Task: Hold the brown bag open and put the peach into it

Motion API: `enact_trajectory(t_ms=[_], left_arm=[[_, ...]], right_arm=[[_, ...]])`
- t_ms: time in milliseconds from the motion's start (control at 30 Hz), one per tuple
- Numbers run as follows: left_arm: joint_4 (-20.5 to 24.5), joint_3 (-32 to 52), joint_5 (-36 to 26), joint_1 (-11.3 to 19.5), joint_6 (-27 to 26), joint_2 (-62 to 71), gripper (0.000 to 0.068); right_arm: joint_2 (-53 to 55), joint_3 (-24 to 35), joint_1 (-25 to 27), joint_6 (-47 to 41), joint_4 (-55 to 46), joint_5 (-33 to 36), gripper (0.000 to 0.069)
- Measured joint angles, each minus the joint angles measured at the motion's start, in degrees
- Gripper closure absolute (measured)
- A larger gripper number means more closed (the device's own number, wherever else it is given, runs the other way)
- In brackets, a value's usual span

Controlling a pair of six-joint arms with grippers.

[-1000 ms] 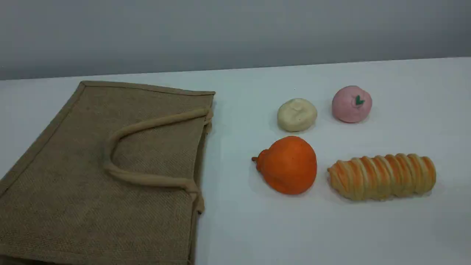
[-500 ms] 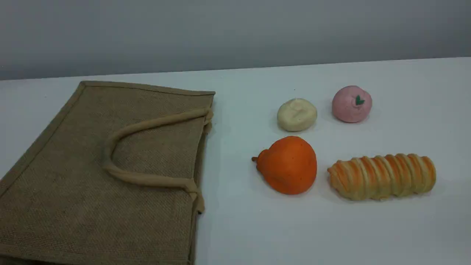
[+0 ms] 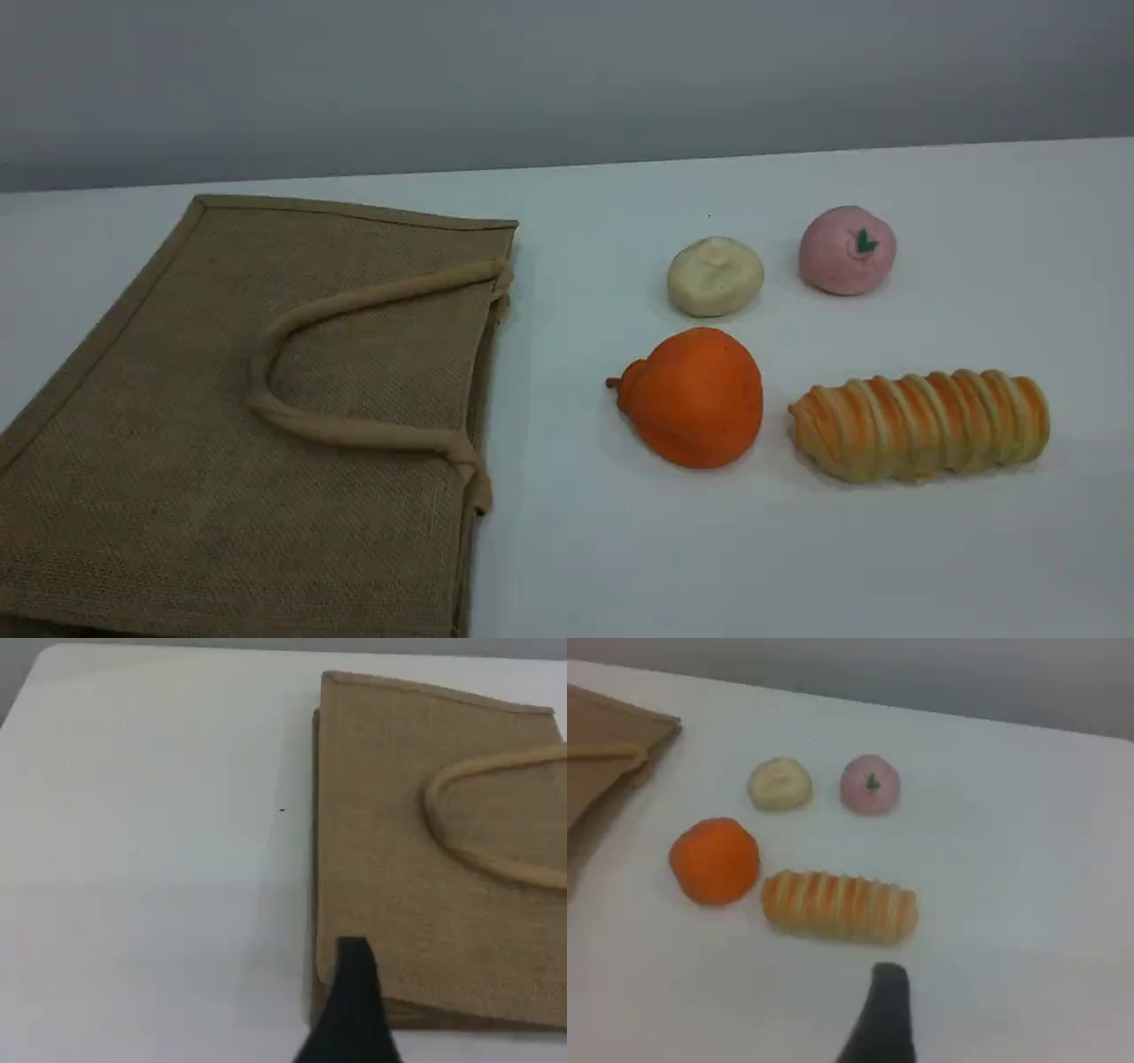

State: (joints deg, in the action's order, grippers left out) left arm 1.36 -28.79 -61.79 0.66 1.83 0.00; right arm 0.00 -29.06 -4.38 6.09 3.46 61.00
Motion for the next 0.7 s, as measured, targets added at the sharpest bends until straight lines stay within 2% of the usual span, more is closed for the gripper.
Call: enact_trajectory(t_ms=[300, 467, 700], left_arm=[[0.07, -0.21, 0.0, -0.75, 0.28, 2.39, 0.0153], [-0.11, -3.43, 4.59, -1.45, 0.76, 9.66, 0.0153], [-0.66, -11.96, 11.79, -1.45, 2.3, 26.21, 0.0153]], right_arm=[[0.0, -0.47, -0.15, -0.06, 0.0, -0.22, 0.0106], [0.87, -4.37, -1.96, -1.26, 0.0, -7.53, 0.0106], [14.67, -13.51, -1.96, -3.66, -2.15, -16.19, 0.0106]])
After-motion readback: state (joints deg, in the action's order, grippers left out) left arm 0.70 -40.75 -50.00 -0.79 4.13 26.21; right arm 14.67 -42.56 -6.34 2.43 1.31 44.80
